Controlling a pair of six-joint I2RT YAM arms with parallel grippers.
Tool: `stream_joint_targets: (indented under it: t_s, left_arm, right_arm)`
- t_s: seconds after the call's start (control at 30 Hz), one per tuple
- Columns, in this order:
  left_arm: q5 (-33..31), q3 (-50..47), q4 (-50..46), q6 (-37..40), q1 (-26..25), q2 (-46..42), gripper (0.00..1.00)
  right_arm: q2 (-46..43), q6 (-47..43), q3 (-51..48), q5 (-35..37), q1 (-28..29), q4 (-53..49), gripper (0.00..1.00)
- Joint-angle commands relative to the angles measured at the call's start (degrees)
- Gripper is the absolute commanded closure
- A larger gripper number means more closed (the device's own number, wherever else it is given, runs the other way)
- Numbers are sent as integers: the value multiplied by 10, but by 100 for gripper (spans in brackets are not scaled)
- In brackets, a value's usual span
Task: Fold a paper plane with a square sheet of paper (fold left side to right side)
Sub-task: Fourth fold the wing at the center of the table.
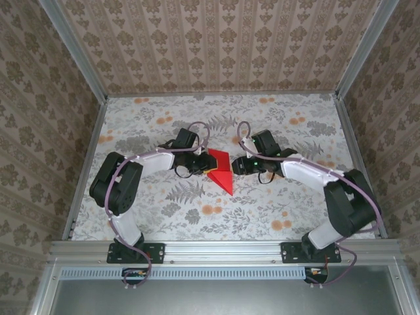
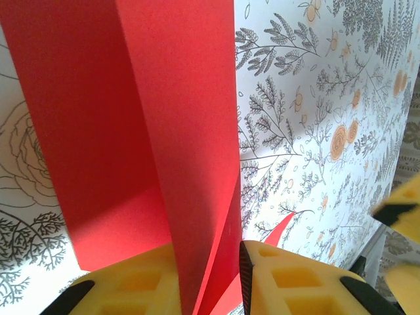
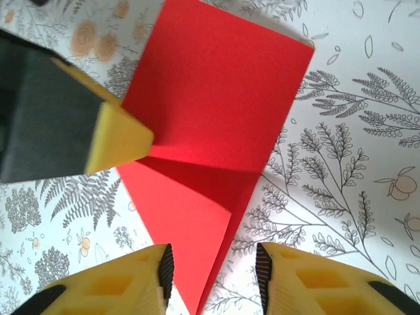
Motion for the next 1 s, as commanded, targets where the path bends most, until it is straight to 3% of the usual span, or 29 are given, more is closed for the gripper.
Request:
stream_joint_targets:
  t_s: [0.0,0.13,0.33,0.7,0.97]
  left_arm:
    - [0,14,-8,-12,-1,-20,73]
    - [1,20,-11,-19,-1,-20,73]
    - [-4,33,-27,-32,-1,-17,76]
    - [-8,44,-40,-45,-1,-10,79]
    - [-8,50,-47,-43,-1,-9,79]
  right_arm:
    - [-37,-4,-33,67,54,-19,56]
    - [-37,19,-51,133,128,10,51]
    - [23,7,-16,196,176,2,48]
    - [80,-15,20,250,196,-10,48]
    - [104,-13,31,264,195,-10,56]
